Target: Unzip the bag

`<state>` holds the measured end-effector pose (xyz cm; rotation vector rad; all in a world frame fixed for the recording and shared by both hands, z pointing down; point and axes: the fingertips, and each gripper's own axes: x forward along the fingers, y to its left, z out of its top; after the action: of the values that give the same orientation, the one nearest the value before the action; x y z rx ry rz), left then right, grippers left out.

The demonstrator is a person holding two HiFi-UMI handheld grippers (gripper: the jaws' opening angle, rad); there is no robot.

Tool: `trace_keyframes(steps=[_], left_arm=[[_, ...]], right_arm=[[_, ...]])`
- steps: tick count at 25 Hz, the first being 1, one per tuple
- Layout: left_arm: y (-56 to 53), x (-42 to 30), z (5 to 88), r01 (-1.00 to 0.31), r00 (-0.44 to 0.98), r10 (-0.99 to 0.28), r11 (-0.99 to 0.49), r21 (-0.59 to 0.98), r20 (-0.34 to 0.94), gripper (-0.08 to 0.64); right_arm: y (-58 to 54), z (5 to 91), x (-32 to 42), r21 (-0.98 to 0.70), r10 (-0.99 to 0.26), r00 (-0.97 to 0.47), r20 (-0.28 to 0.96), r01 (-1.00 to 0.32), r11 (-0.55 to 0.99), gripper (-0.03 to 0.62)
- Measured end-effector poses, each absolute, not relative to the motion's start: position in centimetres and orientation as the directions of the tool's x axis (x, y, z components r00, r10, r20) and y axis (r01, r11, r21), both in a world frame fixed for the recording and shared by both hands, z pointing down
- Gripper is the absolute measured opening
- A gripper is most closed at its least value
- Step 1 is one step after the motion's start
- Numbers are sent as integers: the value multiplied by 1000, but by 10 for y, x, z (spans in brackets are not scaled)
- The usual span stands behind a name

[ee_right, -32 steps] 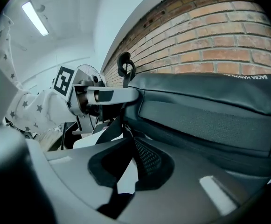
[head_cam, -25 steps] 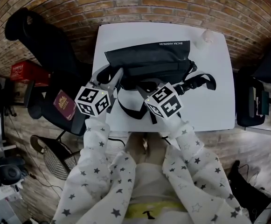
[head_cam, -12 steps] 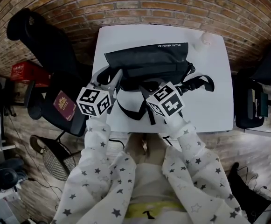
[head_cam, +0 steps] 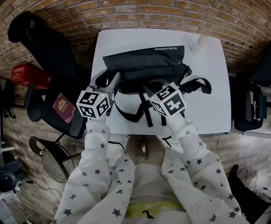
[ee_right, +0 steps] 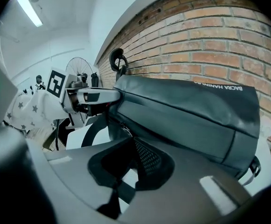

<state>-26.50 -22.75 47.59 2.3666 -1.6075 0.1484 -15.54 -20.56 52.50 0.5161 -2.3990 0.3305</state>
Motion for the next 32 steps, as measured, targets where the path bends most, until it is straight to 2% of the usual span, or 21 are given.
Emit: trace_keyframes(steps=[32], left_arm=[[-228, -277, 476, -942, 323, -919, -290, 167, 227, 144]], right_arm=[[-229, 520, -105, -58, -382, -636, 671, -558, 828, 15]])
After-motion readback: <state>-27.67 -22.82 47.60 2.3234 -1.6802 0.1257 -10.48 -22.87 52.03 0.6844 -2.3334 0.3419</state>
